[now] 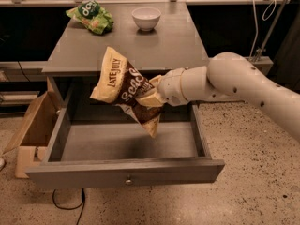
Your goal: Pick brown chip bag from top drawer and place on counter
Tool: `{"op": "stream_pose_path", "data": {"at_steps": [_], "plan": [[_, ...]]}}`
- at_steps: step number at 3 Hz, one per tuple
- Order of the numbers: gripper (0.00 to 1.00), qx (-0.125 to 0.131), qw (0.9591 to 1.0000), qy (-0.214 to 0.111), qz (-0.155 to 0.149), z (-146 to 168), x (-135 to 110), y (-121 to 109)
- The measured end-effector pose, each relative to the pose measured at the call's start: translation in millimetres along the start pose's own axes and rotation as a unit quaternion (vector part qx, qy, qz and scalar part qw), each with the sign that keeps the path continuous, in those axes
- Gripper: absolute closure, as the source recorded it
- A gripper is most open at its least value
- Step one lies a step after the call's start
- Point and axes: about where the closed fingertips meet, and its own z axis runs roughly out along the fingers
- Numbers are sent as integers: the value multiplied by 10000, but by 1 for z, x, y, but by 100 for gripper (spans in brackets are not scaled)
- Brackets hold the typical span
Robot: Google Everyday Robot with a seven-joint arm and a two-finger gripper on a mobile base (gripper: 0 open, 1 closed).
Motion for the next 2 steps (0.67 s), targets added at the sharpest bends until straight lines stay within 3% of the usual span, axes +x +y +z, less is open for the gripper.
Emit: {"op": "stream_pose_path", "data": {"at_steps": [1, 2], "plan": [[100, 0, 10000, 0, 0, 0, 0, 0], [100, 327, 9993, 150, -72, -10, -26, -30]]}}
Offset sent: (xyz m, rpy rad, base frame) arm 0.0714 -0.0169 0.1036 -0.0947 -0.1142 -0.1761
